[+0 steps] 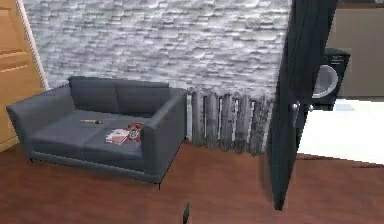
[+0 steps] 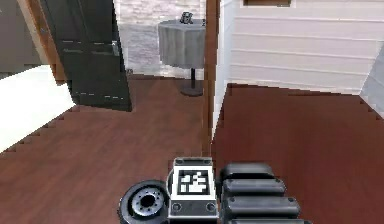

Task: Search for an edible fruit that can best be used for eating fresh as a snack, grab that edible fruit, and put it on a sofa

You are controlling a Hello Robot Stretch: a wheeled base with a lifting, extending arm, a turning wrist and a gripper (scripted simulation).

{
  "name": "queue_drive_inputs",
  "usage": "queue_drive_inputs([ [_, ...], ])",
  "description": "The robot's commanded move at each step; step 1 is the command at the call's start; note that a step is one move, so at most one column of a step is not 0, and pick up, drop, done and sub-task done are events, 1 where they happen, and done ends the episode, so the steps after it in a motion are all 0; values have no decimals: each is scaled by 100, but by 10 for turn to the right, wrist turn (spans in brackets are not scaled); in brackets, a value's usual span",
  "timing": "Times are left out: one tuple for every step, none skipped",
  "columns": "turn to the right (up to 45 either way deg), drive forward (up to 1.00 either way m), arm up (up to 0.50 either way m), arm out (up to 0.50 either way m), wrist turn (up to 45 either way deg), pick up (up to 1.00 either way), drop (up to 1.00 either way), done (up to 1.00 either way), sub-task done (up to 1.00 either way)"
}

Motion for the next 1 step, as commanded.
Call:
queue_drive_inputs([
  [0,30,0,0,0,0,0,0,0],
])
